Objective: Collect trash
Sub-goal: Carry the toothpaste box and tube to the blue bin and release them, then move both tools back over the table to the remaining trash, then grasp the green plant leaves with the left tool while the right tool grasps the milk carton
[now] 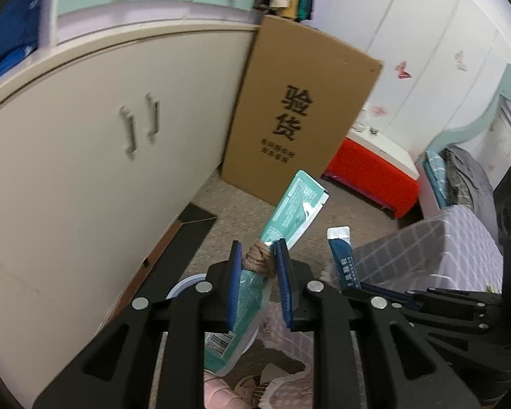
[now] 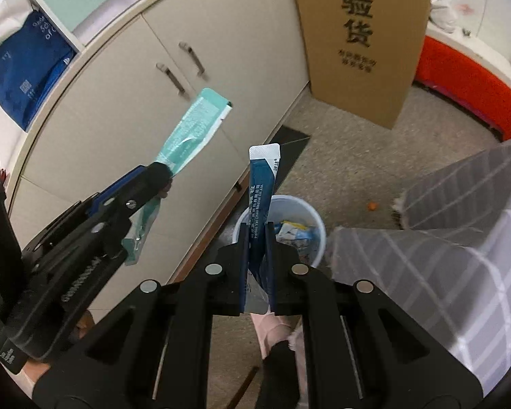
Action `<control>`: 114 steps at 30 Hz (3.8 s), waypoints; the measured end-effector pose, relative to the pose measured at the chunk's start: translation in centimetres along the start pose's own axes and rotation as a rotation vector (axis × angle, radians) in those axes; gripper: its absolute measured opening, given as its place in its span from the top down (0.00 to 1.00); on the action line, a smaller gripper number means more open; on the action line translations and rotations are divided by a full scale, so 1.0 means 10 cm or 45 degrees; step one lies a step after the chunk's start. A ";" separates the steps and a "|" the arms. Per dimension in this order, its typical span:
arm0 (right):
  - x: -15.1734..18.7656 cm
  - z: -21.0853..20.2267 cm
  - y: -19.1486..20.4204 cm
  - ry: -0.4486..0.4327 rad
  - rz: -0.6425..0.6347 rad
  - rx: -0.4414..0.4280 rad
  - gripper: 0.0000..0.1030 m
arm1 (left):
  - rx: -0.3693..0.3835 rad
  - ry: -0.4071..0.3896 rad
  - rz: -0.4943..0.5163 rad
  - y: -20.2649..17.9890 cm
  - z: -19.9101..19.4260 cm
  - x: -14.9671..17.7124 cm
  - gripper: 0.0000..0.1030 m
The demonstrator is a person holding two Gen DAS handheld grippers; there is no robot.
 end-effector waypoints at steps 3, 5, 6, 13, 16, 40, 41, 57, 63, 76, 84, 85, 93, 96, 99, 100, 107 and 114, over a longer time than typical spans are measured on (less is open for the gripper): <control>-0.03 0.18 0.01 -0.018 -0.004 -0.032 0.90 | -0.021 0.018 -0.022 0.12 0.09 0.01 0.81; -0.04 0.28 -0.01 -0.017 0.008 -0.035 0.85 | -0.039 0.032 -0.027 0.17 0.16 0.04 0.81; -0.03 0.33 -0.02 -0.019 0.017 -0.031 0.76 | -0.043 0.038 -0.024 0.20 0.18 0.05 0.81; 0.02 0.28 -0.21 -0.045 0.062 -0.010 0.48 | -0.040 0.086 -0.018 0.20 0.37 0.15 0.81; 0.03 0.21 -0.27 -0.065 0.076 -0.001 0.48 | -0.031 0.091 -0.010 0.15 0.39 0.16 0.81; -0.02 -0.43 -0.29 -0.366 0.067 0.034 0.48 | -0.030 0.125 0.026 -0.18 0.43 -0.03 0.57; 0.00 -0.44 -0.30 -0.368 0.072 0.035 0.48 | -0.041 0.134 0.025 -0.19 0.44 -0.03 0.38; 0.30 -1.27 -0.31 -0.486 0.121 0.035 0.47 | -0.006 -0.044 0.075 -0.56 -0.44 0.03 0.35; 0.60 -1.88 -0.49 -0.568 0.175 0.085 0.45 | 0.086 -0.093 0.196 -1.05 -0.89 0.20 0.35; 1.61 -3.10 -1.35 -0.672 0.291 0.318 0.40 | 0.388 -0.056 0.517 -2.37 -1.56 1.06 0.35; 2.07 -3.51 -1.85 -0.731 0.423 0.365 0.39 | 0.480 -0.050 0.696 -3.16 -1.72 1.41 0.35; 2.10 -3.54 -1.90 -0.738 0.441 0.362 0.38 | 0.481 -0.046 0.713 -3.24 -1.72 1.43 0.35; 2.26 -3.57 -2.29 -0.723 0.597 0.301 0.33 | 0.404 -0.044 0.858 -3.76 -1.58 1.57 0.52; 2.25 -3.48 -2.44 -0.697 0.672 0.244 0.32 | 0.438 0.002 0.840 -3.81 -1.53 1.51 0.84; 2.22 -3.39 -2.55 -0.681 0.739 0.212 0.30 | 0.427 -0.026 0.826 -3.81 -1.52 1.43 0.97; 2.21 -3.35 -2.58 -0.682 0.769 0.193 0.28 | 0.423 -0.047 0.806 -3.78 -1.54 1.38 0.97; 2.06 -3.20 -2.67 -0.694 0.858 0.143 0.25 | 0.345 -0.214 0.693 -3.60 -1.69 1.05 0.97; 1.85 -3.05 -2.67 -0.652 0.842 0.197 0.25 | 0.315 -0.288 0.611 -3.46 -1.76 0.83 0.98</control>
Point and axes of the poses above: each gripper's, at about its wrist camera, not at the fingertips, and z roughly the way its jaws point, y to its left, x to its underside, the point moved 2 cm from there along z, roughly the way its jaws point, and after that the axes turned 12 degrees about -x, right-handed, at the moved point
